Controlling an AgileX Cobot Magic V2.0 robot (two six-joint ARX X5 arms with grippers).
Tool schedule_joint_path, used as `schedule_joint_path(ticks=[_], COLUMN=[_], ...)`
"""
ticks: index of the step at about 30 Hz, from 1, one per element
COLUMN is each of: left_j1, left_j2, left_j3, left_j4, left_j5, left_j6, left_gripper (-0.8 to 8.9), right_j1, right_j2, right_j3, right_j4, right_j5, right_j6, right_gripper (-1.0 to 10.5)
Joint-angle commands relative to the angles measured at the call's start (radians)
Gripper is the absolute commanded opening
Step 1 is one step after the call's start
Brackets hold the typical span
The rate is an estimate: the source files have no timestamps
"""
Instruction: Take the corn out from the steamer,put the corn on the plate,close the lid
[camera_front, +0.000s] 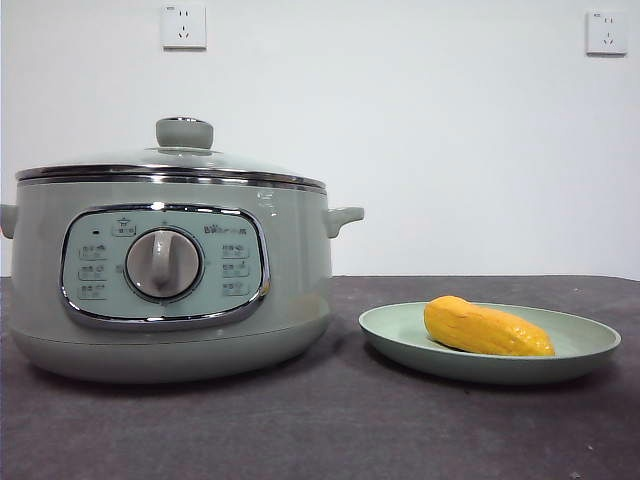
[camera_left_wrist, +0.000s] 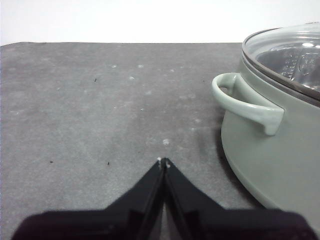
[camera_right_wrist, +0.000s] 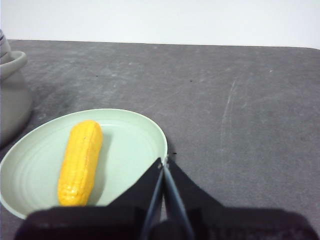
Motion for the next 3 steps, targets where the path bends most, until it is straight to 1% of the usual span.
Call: schedule_joint_path(ticks=[1,3], left_j1=[0.003,0.003], left_j2=[-0.003,-0.003], left_j3=[-0.013,-0.013], left_j4=[0.000,0.000], left_j5=[0.002,0.002], left_j6=[-0.003,-0.003], left_gripper=[-0.03,-0.03], right_j1=[0.000,0.000], right_j2=[0.000,0.000], right_j3=[-0.017,-0.017], right_j4=[0.005,0.005], right_j5=[0.003,0.003], right_j6=[0.010,0.010], right_gripper=[0.0,0.0])
